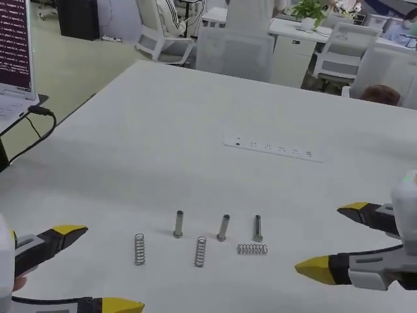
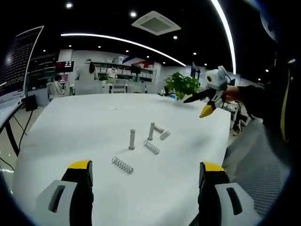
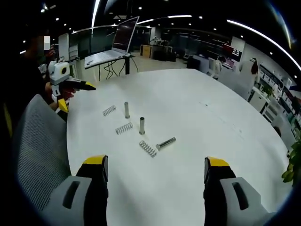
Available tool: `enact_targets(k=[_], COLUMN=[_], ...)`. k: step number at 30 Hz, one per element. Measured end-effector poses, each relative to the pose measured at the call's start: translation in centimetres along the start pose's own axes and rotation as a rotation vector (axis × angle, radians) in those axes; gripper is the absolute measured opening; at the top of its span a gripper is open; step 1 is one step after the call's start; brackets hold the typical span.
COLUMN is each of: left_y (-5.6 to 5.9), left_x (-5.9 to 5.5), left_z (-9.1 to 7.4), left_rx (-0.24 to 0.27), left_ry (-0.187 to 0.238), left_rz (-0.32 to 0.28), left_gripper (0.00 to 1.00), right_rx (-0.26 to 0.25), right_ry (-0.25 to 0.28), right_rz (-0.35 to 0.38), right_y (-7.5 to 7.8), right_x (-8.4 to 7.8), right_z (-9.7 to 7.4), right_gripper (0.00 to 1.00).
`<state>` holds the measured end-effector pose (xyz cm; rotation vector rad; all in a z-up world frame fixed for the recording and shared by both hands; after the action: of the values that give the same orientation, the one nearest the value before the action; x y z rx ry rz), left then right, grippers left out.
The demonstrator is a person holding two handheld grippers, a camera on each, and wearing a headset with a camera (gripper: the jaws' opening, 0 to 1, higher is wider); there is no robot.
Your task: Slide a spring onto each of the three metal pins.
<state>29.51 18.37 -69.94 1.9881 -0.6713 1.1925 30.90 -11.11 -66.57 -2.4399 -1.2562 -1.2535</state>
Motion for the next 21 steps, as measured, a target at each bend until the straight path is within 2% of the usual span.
enact_targets(k=[8, 21], left_y=[0.2, 0.8], left_x=[-0.1, 0.0], left_z=[0.1, 0.7], left_rx=[-0.006, -0.033], left_ry=[-0.008, -0.012], left_rz=[0.003, 0.012], left_gripper=[0.91, 0.90], right_rx=[0.011, 0.019], right_ry=[-0.002, -0.030], right_rz=[-0.002, 0.062], right_y=[1.0, 2.4], right_x=[0.4, 0.7], right_z=[2.0, 5.4], right_gripper=[0.81, 0.71])
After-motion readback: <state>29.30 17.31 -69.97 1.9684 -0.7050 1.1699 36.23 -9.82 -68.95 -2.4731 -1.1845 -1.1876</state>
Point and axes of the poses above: the centre of the closed fingertips' face, and the gripper's own axes: z roughly forward along the fingers, y roughly to its right, x roughly out of its top, the point moved 3 cm from there along -z, roughly backward along the fingers, and after that the axes turned 11 degrees about -z, right-handed, at the moved point
